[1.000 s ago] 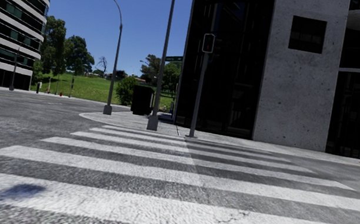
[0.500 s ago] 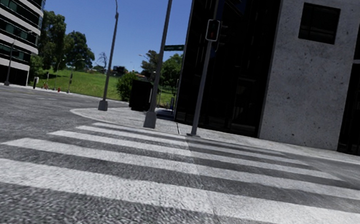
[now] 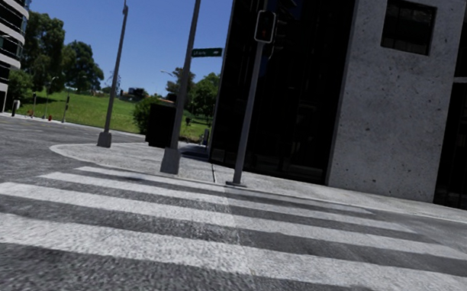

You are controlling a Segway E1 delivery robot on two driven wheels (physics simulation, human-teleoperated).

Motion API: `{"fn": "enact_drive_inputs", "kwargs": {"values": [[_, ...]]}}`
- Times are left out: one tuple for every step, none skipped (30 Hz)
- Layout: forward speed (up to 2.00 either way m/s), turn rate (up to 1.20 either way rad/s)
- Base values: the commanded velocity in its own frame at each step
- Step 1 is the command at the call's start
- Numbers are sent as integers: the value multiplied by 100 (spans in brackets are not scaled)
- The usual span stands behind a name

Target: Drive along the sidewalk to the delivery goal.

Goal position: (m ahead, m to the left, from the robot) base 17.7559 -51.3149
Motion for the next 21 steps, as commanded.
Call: {"fn": "enact_drive_inputs", "kwargs": {"values": [[200,-43],[200,-43],[200,-43],[200,-43],[200,-43],[200,-43],[200,-43],[200,-43],[200,-43],[200,-43],[200,-39],[200,-26],[200,-26],[200,-3],[200,0],[200,0],[200,0],[200,0],[200,0],[200,0],[200,0]]}}
